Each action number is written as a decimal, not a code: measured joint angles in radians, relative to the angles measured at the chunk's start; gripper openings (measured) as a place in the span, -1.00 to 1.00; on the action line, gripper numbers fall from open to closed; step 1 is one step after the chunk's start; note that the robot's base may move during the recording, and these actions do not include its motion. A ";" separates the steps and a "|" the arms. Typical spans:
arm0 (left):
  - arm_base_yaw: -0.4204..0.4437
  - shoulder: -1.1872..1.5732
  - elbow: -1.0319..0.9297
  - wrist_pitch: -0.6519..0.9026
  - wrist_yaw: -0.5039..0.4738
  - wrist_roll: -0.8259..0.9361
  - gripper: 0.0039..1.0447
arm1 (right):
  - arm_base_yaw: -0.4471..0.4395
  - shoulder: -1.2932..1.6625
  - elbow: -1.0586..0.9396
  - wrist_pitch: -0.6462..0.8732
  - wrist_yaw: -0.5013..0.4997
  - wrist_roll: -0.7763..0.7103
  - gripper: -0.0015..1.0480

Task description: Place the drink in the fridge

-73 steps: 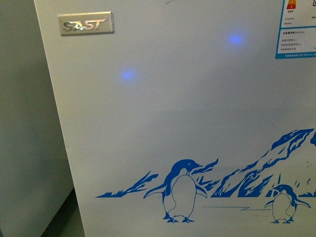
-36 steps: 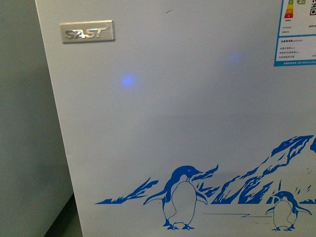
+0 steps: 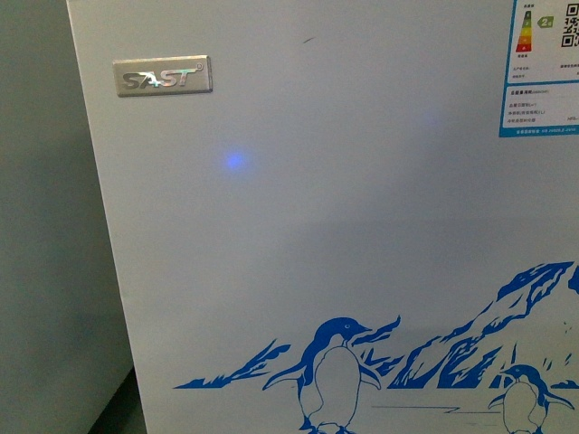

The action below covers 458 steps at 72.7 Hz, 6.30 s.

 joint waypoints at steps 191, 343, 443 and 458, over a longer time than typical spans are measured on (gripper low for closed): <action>-0.086 1.194 0.585 0.591 0.499 0.285 0.85 | 0.000 -0.002 -0.001 -0.001 0.000 0.000 -0.29; -0.510 2.247 1.789 -0.021 0.542 1.204 0.85 | 0.000 -0.002 -0.001 -0.001 0.000 0.000 -0.29; -0.383 1.250 0.828 0.326 0.127 -0.139 0.81 | 0.000 -0.002 -0.001 -0.001 0.000 0.000 -0.29; -0.138 0.639 0.259 0.357 -0.137 -0.024 -0.10 | -0.101 0.064 0.122 -0.293 -0.220 -0.050 -0.29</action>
